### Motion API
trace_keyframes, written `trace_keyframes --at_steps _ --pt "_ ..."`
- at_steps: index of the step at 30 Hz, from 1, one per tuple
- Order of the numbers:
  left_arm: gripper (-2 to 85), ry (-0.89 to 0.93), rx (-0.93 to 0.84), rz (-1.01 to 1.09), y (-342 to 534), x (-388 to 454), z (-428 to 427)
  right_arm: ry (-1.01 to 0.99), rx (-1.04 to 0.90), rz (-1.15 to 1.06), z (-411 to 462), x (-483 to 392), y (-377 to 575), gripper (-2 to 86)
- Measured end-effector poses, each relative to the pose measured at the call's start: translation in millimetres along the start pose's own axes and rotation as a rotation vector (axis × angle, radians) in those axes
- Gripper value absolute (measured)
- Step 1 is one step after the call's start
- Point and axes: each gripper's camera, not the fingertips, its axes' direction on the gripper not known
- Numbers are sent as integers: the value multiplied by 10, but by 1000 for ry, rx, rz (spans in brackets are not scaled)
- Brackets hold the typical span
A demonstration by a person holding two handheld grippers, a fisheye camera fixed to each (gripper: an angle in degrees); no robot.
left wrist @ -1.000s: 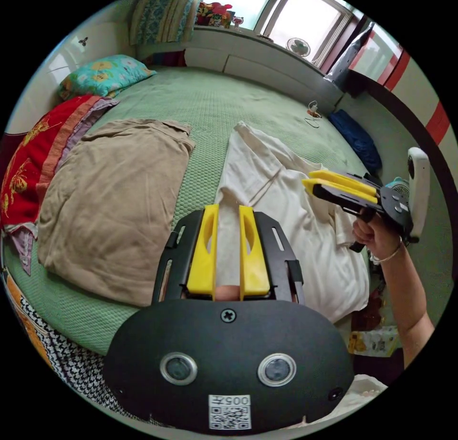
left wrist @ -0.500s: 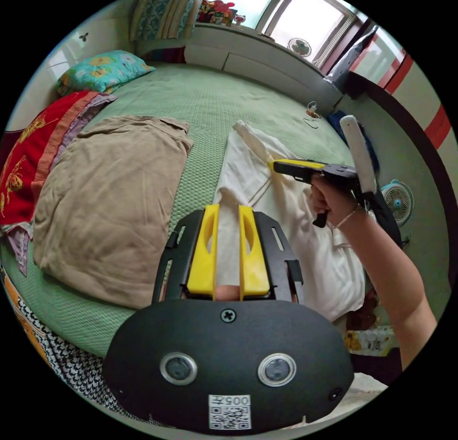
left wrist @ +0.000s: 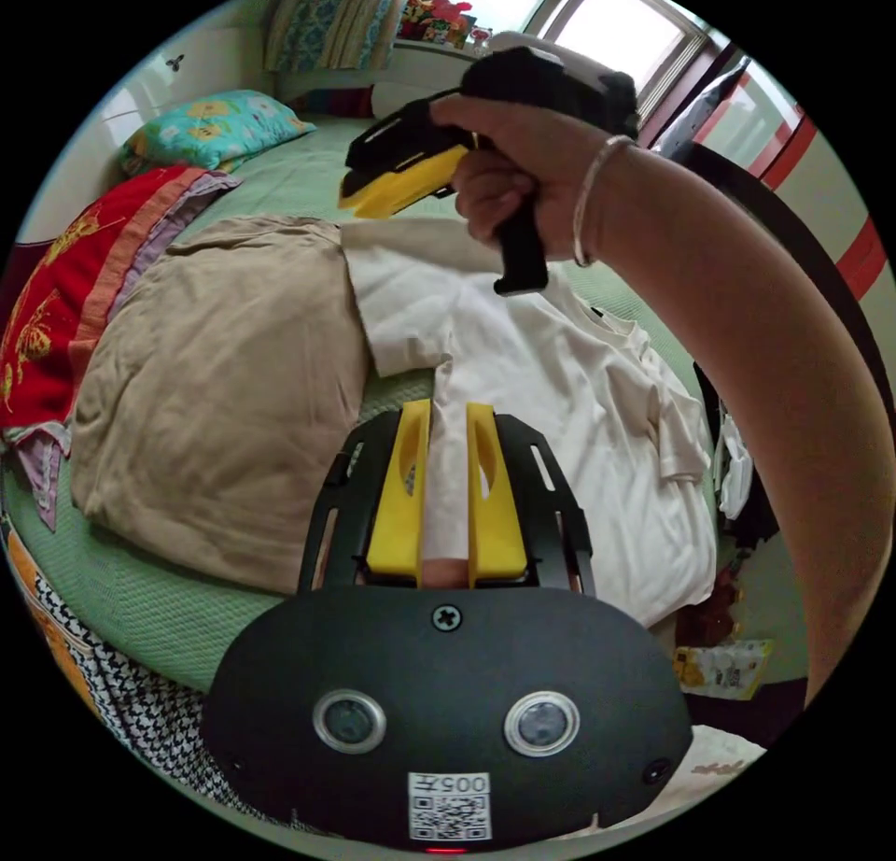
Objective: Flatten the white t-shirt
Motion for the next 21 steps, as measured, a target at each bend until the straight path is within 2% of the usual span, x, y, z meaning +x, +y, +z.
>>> trace_keyframes --at_steps 4,7,9,11,15,21 --pt "75 17 8 2 -24 23 28 128 131 -160 -290 -251 247 20" --pt "74 15 8 18 -32 80 59 159 214 -285 -664 -246 813 21" --pt "73 24 10 17 -34 110 79 276 283 -349 -937 -146 1445 30" --pt "72 40 15 18 -37 166 105 390 317 -322 -1050 -3 1920 46" --pt "70 28 10 41 -48 301 170 573 196 -159 -966 429 2682 75" --pt "69 -9 -18 94 -74 547 326 763 71 -72 -614 609 3024 72"
